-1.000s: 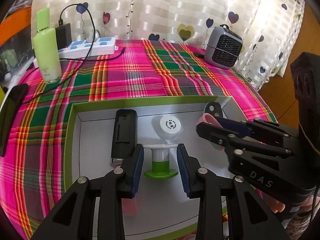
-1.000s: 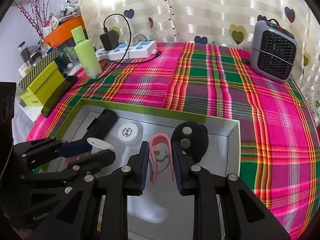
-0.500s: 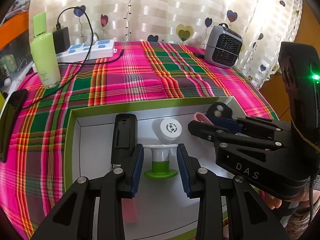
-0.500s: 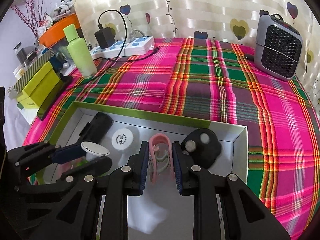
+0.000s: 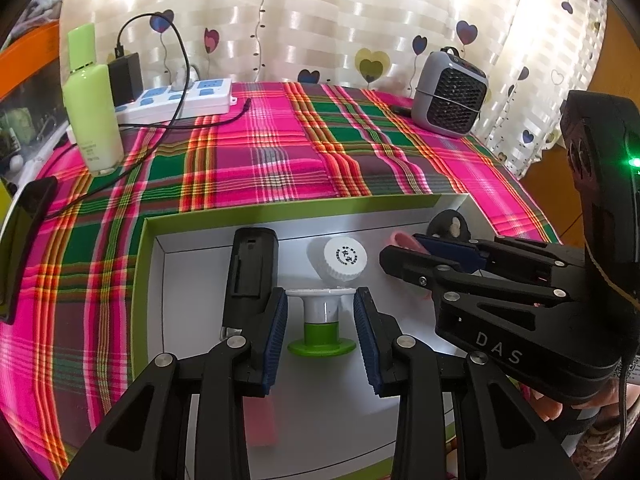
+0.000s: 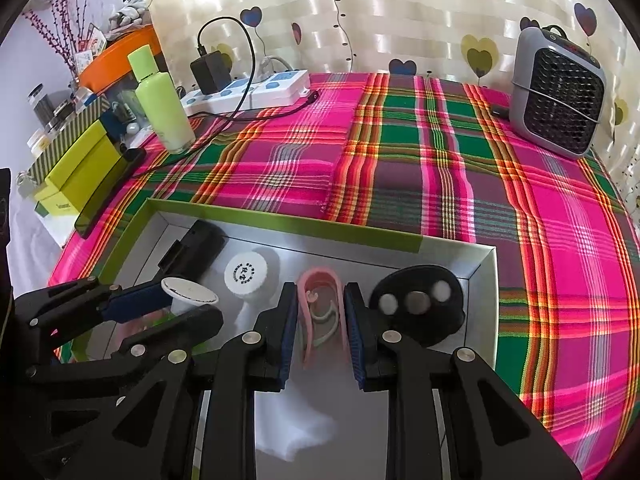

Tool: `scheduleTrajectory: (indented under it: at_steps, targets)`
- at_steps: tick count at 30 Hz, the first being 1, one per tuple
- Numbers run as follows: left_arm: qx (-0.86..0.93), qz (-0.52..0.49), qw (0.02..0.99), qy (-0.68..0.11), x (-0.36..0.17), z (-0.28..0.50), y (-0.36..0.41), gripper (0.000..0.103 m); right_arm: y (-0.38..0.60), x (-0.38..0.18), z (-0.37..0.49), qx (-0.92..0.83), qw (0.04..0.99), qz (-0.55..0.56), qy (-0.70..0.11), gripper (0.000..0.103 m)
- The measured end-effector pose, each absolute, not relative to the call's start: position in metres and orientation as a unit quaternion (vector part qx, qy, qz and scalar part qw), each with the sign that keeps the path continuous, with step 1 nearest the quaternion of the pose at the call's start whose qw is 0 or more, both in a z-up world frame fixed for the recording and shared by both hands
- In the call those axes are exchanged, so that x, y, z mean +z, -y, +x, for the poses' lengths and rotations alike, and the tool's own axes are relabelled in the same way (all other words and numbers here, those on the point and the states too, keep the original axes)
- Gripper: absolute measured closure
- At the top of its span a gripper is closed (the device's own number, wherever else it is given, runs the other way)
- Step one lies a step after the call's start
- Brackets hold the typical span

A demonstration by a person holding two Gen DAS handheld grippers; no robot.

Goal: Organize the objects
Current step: 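Open the right tool releasing the pink clip while the left releases the spool, then withdraw both open tools from the box toward the walnuts and holder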

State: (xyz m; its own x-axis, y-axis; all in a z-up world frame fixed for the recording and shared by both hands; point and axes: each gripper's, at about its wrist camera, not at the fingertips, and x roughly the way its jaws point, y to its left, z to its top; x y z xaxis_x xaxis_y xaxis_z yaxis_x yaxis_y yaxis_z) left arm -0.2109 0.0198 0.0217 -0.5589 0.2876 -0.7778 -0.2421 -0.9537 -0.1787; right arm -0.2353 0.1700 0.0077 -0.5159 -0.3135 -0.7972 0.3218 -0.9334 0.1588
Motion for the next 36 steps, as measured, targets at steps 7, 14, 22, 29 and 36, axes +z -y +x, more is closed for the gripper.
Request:
scheduleTrajectory:
  at_steps: [7, 14, 22, 29, 36]
  targets:
    - [0.882, -0.447, 0.15, 0.029, 0.023, -0.208, -0.018, 0.064, -0.173, 0.015, -0.231, -0.877, 0.18, 0.445, 0.008, 0.072]
    - [0.884, -0.44, 0.15, 0.038, 0.028, -0.196, -0.014, 0.061, -0.179, 0.026, -0.219, -0.882, 0.183, 0.433, 0.028, 0.066]
    - [0.886, -0.436, 0.149, 0.046, 0.033, -0.181, -0.011, 0.06, -0.185, 0.033, -0.199, -0.889, 0.172, 0.424, 0.034, 0.066]
    - [0.891, -0.426, 0.151, 0.053, 0.042, -0.163, -0.008, 0.06, -0.19, 0.042, -0.177, -0.896, 0.163, 0.411, 0.036, 0.066]
    - [0.895, -0.417, 0.152, 0.056, 0.048, -0.143, -0.004, 0.059, -0.195, 0.047, -0.153, -0.902, 0.155, 0.401, 0.04, 0.066]
